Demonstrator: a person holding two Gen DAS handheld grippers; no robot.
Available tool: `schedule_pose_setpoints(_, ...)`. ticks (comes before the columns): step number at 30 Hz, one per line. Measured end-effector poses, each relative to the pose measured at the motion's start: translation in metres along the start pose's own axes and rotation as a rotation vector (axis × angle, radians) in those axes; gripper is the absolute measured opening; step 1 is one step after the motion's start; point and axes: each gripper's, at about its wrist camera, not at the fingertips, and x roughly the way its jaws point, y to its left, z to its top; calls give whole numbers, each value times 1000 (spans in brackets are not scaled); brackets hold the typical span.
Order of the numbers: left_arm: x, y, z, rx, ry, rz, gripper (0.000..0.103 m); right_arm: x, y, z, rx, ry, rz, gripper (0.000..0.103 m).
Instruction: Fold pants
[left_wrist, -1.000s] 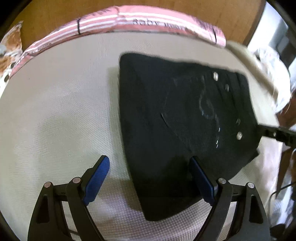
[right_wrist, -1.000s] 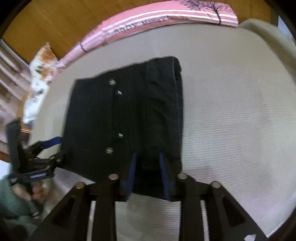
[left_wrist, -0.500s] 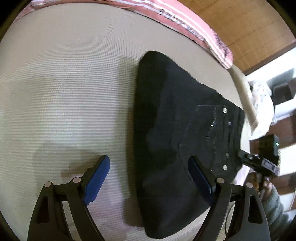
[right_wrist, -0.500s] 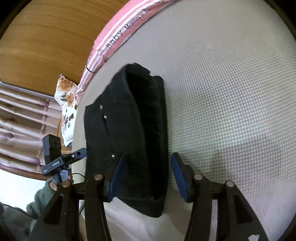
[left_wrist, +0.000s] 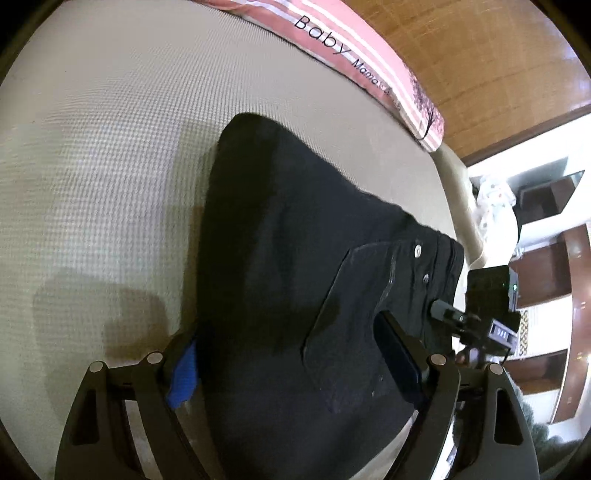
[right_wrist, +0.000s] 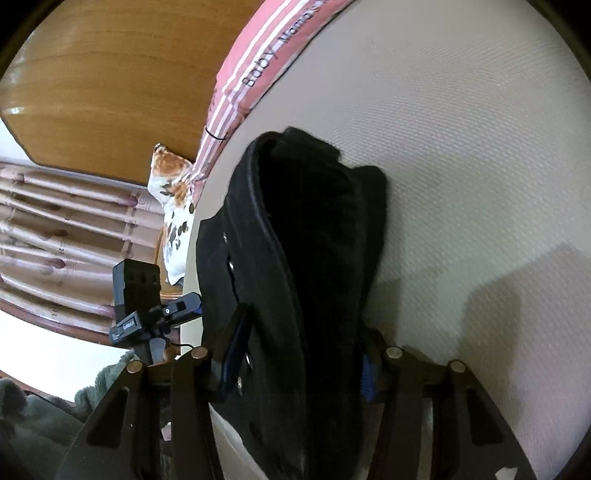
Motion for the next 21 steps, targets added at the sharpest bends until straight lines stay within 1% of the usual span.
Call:
schedule_pose_setpoints(2, 2, -2, 3, 0, -10, 4, 84, 5, 3, 3, -16, 12, -6, 49)
schedule_pose_setpoints(3, 2, -2, 3, 6, -12, 11, 82, 4, 4, 3, -14, 15, -7, 47)
schedule_pose_setpoints(4, 2, -3, 2, 10, -15, 36, 71, 3, 3, 3, -4, 16, -10, 44)
schedule_pose_setpoints(5, -1, -3, 0, 25, -18, 87, 57, 1, 1, 1, 7, 14, -13, 42)
schedule_pose_setpoints(6, -1, -3, -1, 35, -16, 100, 53, -1, 0, -2, 19, 8, -18, 41)
schedule_pose_setpoints(8, -3, 0, -2, 27, -16, 98, 44, -1, 0, -3, 36, -5, -24, 39)
schedule_pose_setpoints(9, -3, -4, -2, 30, -20, 116, 41, -1, 4, -5, 39, -16, -40, 37)
schedule_pose_setpoints(11, -2, -18, -3, 82, -26, 185, 31, -2, 12, -6, 46, -37, -72, 34)
schedule_pose_setpoints(13, -5, -24, -4, 95, -35, 202, 26, -4, 23, -7, 57, -52, -95, 31)
schedule_pose_setpoints(14, -9, -26, -4, 90, -37, 198, 23, -4, 26, -7, 60, -55, -101, 31)
schedule_pose_setpoints(16, -18, -25, -2, 74, -46, 172, 20, -6, 40, -6, 55, -61, -118, 29)
schedule_pose_setpoints(17, -24, -26, -1, 74, -55, 165, 19, -7, 47, -5, 51, -65, -127, 29)
schedule_pose_setpoints(21, -51, -23, 10, 102, -110, 208, 18, 3, 77, 9, 43, -72, -107, 28)
